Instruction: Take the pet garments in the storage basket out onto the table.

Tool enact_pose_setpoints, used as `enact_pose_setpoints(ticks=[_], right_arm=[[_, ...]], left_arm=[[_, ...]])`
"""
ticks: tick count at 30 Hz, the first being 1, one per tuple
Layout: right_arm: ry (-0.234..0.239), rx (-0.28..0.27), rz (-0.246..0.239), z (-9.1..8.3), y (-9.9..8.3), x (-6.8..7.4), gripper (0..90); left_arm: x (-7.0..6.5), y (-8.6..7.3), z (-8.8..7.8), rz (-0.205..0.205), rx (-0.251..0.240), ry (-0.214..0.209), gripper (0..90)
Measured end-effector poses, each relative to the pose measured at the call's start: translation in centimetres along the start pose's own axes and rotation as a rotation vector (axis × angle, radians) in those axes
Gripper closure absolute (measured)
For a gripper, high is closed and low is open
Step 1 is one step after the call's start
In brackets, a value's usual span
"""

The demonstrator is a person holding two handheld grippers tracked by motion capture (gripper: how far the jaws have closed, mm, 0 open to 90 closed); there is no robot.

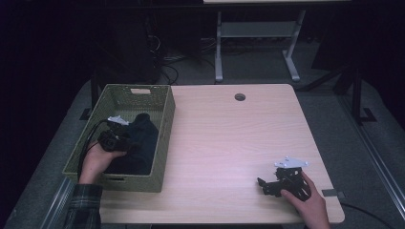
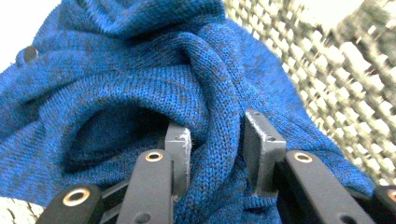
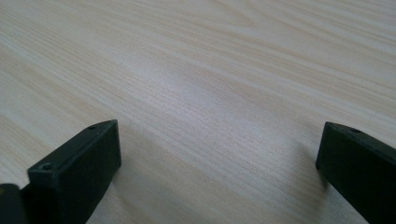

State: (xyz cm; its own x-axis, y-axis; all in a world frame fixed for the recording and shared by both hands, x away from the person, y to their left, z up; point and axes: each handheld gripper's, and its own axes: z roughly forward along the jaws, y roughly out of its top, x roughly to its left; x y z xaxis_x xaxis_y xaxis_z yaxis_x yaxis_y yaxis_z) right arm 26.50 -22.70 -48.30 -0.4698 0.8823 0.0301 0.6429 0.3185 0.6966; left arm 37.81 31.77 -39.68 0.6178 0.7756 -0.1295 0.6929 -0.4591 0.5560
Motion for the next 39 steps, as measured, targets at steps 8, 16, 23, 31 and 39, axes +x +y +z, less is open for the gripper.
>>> enact_pose_setpoints(ticks=[8, 16, 23, 31, 39], right_arm=[[0.000, 0.000, 0.000, 0.0, 0.0, 0.0, 0.0], [0.000, 0.000, 0.000, 0.0, 0.0, 0.0, 0.0], [0.000, 0.000, 0.000, 0.0, 0.0, 0.0, 0.0], [0.000, 0.000, 0.000, 0.0, 0.0, 0.0, 0.0], [0.000, 0.000, 0.000, 0.0, 0.0, 0.0, 0.0]], left_arm=[[0.4, 0.0, -1.6, -0.034, -0.151, -0.025, 66.0], [0.5, 0.0, -3.0, -0.053, -0.292, -0.043, 66.3], [0.7, -0.2, -4.2, -0.064, -0.392, -0.035, 66.5], [0.6, -0.1, -5.7, -0.047, -0.470, -0.057, 66.7], [-0.4, 0.7, -7.4, -0.010, -0.532, -0.067, 66.7]])
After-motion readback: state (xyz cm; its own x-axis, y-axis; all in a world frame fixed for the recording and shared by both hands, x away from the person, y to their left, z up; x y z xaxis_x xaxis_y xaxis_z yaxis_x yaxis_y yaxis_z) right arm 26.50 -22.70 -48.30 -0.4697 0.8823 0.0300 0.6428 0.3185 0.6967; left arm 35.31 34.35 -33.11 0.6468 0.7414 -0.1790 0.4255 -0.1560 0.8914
